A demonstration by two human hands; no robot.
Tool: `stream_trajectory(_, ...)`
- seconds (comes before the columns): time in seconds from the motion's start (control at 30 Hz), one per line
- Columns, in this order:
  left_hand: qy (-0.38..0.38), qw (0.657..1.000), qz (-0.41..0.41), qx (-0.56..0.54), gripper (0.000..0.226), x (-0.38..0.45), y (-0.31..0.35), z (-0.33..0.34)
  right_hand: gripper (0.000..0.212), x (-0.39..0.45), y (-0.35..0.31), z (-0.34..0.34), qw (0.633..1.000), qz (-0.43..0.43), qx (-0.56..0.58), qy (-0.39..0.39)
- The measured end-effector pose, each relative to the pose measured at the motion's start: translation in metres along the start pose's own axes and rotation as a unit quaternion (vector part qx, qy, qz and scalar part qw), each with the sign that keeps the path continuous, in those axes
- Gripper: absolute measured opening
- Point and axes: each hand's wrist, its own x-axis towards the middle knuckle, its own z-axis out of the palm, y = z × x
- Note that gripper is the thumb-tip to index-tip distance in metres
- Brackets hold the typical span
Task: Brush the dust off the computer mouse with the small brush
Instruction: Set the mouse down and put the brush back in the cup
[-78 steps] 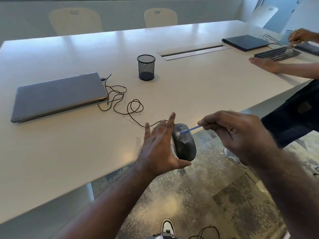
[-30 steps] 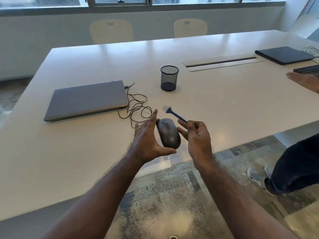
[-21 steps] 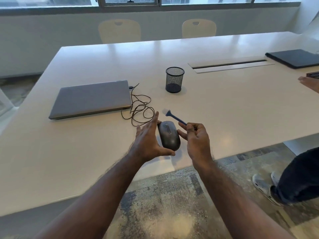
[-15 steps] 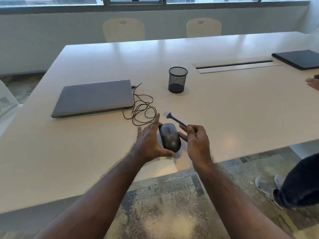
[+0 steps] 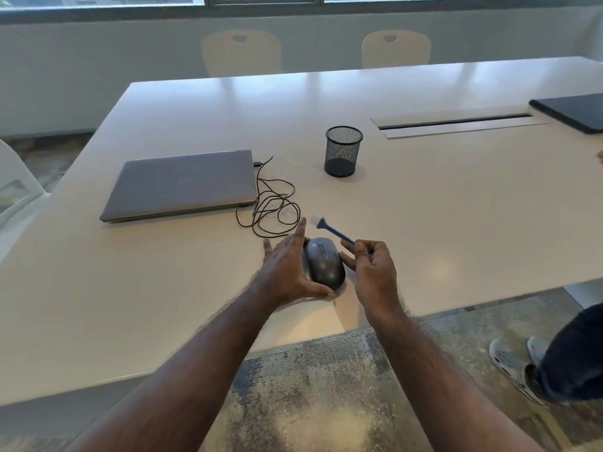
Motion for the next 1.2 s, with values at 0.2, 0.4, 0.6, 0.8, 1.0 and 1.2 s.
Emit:
stream_trajectory(0.2,-0.012,0.999,0.003,0.038,0.152,0.004,-0.003,0.0,0.008,0.003,0.001,-0.002,1.0,0.007,-0.001,0.002)
stream_trajectory(0.4,0.048,0.998,0.021,0.033,0.126,-0.008,-0.009,-0.009,0.009,0.008,-0.011,-0.016,0.999,0.002,0.041,0.017)
stream_trajectory(0.6,0.163,0.982,-0.014,0.091,0.079,-0.019,-0.027,-0.024,0.012,0.017,-0.034,-0.034,0.995,-0.052,0.041,0.068)
stream_trajectory(0.8,0.162,0.97,-0.085,0.159,0.067,-0.026,-0.051,-0.043,0.014,0.037,-0.063,-0.043,0.989,-0.119,0.029,0.083)
stream_trajectory(1.0,0.125,0.963,-0.124,0.207,0.066,-0.029,-0.072,-0.051,0.019,0.072,-0.101,-0.038,0.972,-0.2,-0.005,0.119)
stream_trajectory(1.2,0.089,0.963,-0.147,0.209,0.067,-0.032,-0.084,-0.043,0.019,0.125,-0.129,-0.025,0.943,-0.265,-0.115,0.167)
